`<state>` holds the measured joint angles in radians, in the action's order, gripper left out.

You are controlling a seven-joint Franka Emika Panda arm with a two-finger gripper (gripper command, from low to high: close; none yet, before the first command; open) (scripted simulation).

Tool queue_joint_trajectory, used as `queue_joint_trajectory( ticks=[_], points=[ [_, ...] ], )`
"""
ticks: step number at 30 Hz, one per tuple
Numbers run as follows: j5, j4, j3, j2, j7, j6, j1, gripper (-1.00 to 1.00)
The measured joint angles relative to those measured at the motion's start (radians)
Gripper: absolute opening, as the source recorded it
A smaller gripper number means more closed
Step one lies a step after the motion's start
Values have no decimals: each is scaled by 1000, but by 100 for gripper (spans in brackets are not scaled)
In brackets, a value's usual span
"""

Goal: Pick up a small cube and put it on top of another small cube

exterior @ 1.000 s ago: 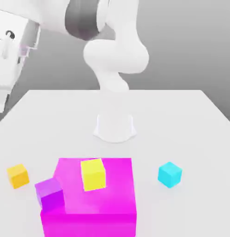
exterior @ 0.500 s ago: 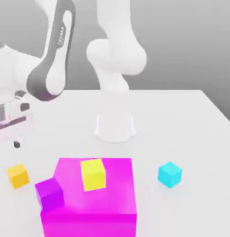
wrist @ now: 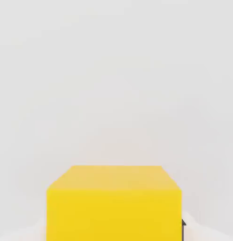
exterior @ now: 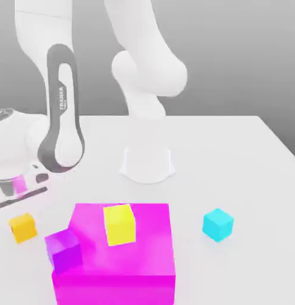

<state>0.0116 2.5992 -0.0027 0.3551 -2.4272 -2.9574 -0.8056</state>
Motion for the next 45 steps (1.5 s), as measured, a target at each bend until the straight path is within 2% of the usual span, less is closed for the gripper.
queue_joint_trajectory(
  ticks=[6,10,15,19,27,33,36,45],
  points=[
    [-15,31,3,-182,-5,154,10,-100],
    [-17,-27,76,-222,43,217,70,-100],
    [54,-99,193,-280,139,278,186,-100],
    [149,-42,287,-379,156,313,281,-100],
    [319,119,488,-559,146,343,588,-100],
    [395,259,632,-643,103,321,778,-100],
    [321,301,681,-616,27,294,748,-100],
    [12,311,766,-443,-187,176,579,-100]
  ],
)
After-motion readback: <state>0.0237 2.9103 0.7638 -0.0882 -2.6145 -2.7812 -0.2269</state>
